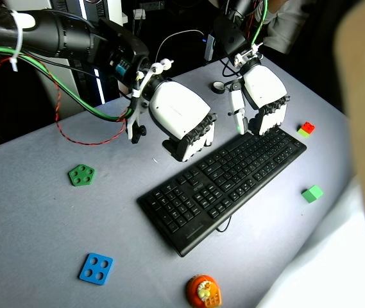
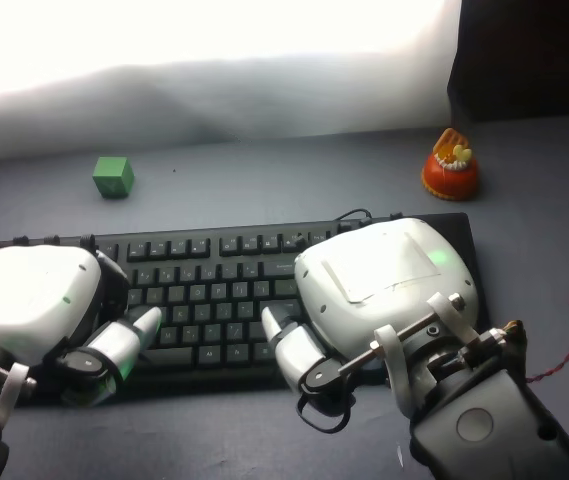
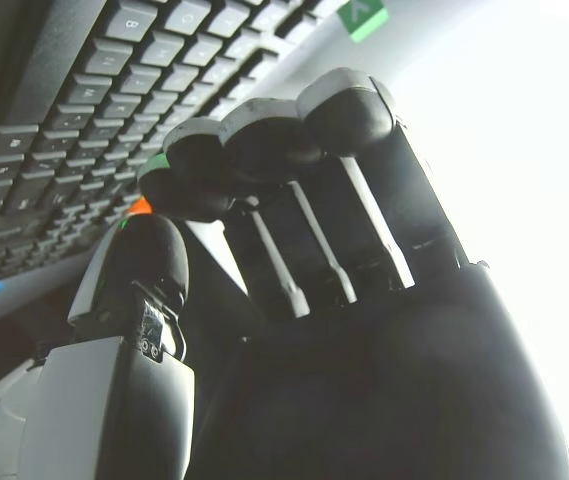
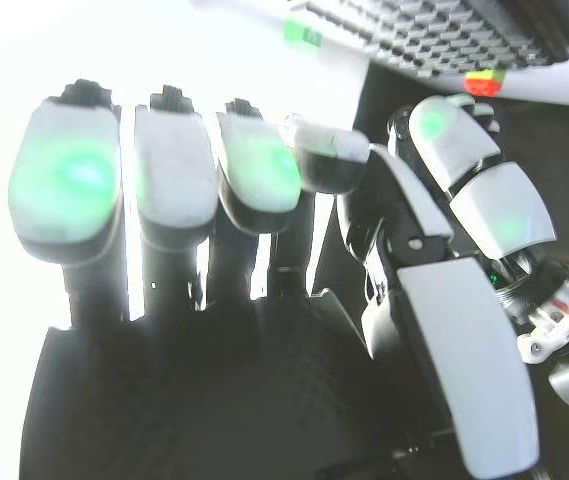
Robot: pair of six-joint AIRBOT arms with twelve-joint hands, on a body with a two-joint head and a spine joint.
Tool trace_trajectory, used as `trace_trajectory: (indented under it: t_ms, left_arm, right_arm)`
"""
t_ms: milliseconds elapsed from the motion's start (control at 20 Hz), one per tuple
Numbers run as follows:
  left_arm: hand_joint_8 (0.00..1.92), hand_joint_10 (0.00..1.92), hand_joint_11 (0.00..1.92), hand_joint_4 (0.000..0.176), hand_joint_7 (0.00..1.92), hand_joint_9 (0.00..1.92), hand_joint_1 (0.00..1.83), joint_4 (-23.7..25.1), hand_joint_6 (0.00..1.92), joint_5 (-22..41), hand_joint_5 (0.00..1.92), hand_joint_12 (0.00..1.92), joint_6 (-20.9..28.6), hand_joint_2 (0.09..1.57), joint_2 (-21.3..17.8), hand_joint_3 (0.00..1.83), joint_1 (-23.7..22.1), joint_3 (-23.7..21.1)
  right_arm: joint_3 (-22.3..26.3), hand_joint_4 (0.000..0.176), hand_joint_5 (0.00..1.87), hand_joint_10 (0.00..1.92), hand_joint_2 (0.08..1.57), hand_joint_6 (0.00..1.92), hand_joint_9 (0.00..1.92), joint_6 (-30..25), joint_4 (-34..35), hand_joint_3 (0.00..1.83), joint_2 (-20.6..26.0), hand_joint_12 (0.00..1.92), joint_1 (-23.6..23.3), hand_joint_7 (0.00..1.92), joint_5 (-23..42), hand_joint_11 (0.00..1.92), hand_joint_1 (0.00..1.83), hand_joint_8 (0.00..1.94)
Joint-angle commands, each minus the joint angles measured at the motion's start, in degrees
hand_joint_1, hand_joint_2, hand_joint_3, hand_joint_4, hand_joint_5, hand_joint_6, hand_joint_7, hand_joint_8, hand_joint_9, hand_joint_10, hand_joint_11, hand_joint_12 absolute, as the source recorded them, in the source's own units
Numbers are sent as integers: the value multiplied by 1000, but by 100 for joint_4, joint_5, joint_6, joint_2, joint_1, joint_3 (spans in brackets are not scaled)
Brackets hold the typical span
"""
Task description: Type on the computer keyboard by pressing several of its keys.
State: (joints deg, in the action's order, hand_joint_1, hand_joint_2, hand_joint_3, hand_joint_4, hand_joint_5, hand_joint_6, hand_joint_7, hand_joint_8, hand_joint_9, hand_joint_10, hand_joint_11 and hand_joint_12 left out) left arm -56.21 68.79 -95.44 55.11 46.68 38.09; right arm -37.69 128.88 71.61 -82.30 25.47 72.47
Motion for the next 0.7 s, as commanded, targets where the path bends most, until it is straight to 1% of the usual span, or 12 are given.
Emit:
trace_trajectory:
  t_ms: [0, 50, 100, 150, 200, 250, 300, 350, 400, 450, 500, 650]
  left_arm:
    - [77, 227, 0, 72, 107, 80, 0, 327, 146, 512, 6, 774, 50, 1132, -5, 236, 18, 9]
    - [25, 169, 0, 76, 131, 103, 0, 328, 89, 516, 39, 734, 52, 1186, -6, 117, 49, 8]
    - [2, 95, 0, 76, 126, 124, 0, 328, 32, 533, 61, 700, 53, 1229, -5, 31, 89, 9]
    - [0, 70, 0, 80, 120, 129, 0, 328, 16, 536, 57, 669, 106, 1232, 7, 13, 141, 13]
    - [2, 51, 0, 80, 95, 103, 0, 329, 8, 551, 43, 559, 136, 1237, 17, 12, 183, 12]
    - [1, 45, 0, 77, 86, 96, 0, 329, 4, 552, 37, 536, 142, 1237, 19, 10, 211, 9]
    - [5, 35, 0, 76, 71, 85, 0, 393, 2, 566, 32, 461, 142, 1235, 30, 7, 255, 17]
    - [5, 34, 0, 78, 68, 86, 0, 434, 2, 555, 33, 447, 142, 1229, 47, 3, 294, 29]
    - [6, 34, 0, 79, 80, 99, 0, 522, 6, 508, 46, 508, 166, 1229, 63, 2, 368, 49]
    - [8, 35, 0, 76, 86, 104, 0, 658, 8, 499, 52, 522, 269, 1233, 65, 4, 511, 65]
    - [4, 30, 0, 76, 78, 96, 0, 711, 2, 496, 39, 523, 340, 1233, 65, 4, 627, 74]
    - [3, 26, 0, 71, 78, 102, 0, 874, 6, 543, 34, 498, 508, 1237, 56, 4, 870, 139]
  right_arm:
    - [11, 0, 149, 357, 1026, 332, 130, 27, -443, 284, -13, 859, -61, 271, 317, 0, 82, 121]
    - [12, 0, 182, 267, 1096, 242, 168, 58, -421, 154, -30, 850, -55, 312, 333, 0, 64, 44]
    - [12, 0, 232, 145, 1154, 121, 222, 73, -402, 33, -35, 843, -52, 340, 339, 0, 70, 3]
    - [12, 0, 258, 111, 1162, 89, 244, 79, -379, 12, -35, 873, -53, 332, 341, 0, 101, 3]
    - [13, 0, 256, 100, 1167, 74, 252, 100, -351, 10, -35, 850, -58, 328, 352, 0, 83, 1]
    - [13, 0, 264, 93, 1168, 67, 264, 127, -292, 7, -35, 884, -73, 322, 369, 0, 76, 1]
    - [12, 0, 260, 71, 1172, 55, 237, 150, -233, 6, -42, 853, -92, 300, 386, 0, 52, 0]
    - [12, 0, 268, 57, 1170, 50, 225, 151, -214, 4, -52, 822, -102, 297, 390, 0, 50, 0]
    - [4, 0, 262, 46, 1170, 41, 214, 169, -140, 3, -80, 755, -123, 293, 390, 0, 55, 1]
    - [-28, 0, 269, 37, 1169, 37, 208, 225, 52, 1, -141, 719, -159, 293, 383, 0, 63, 1]
    - [-80, 0, 279, 32, 1168, 35, 212, 257, 207, 1, -201, 733, -182, 290, 344, 0, 51, 0]
    - [-424, 0, 279, 40, 1169, 27, 249, 317, 241, 1, -480, 763, -143, 308, 267, 0, 46, 6]
